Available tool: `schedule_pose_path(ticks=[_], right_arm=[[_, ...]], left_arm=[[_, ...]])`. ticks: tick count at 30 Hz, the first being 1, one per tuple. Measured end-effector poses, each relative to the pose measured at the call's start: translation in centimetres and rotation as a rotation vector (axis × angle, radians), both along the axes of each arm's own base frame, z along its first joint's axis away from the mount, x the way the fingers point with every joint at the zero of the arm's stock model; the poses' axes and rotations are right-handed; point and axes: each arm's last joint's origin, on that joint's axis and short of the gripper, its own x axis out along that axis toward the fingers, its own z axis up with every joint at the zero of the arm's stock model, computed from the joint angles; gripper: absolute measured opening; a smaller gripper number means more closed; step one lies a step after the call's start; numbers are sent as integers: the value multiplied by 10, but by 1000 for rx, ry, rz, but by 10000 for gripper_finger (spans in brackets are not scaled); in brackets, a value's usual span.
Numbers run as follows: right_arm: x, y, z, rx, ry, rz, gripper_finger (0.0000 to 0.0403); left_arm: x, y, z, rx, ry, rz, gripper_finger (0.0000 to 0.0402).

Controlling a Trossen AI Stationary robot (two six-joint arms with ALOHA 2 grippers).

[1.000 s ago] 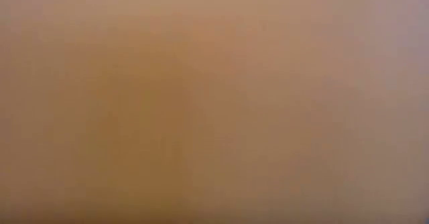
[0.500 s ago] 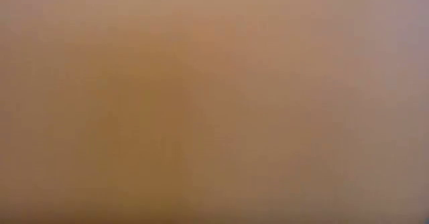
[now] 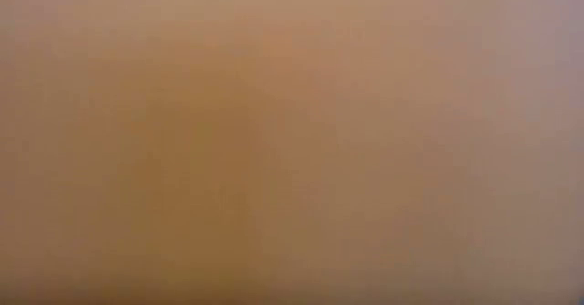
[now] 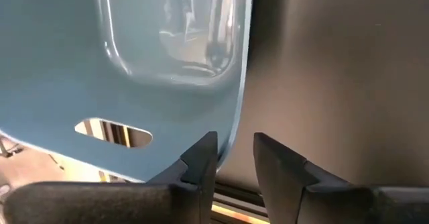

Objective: Sort soda cans
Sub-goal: Adjust the blue bin

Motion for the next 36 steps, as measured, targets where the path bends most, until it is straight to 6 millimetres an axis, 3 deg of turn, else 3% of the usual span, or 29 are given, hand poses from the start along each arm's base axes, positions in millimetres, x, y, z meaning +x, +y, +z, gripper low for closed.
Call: schedule_pose_path(ticks=[13, 28, 31, 36], right_arm=[[0, 0, 0, 0, 0, 0, 292], [0, 0, 0, 1, -6, 0, 292], [2, 0, 0, 12, -26, -8, 292], [11, 2, -5, 17, -52, -8, 292]], left_arm=[[17, -29, -1, -19, -53, -74, 82], [49, -67, 4, -117, -346, -163, 82], [52, -72, 10, -114, -371, -164, 82], [53, -75, 39, -87, -443, -90, 82]])
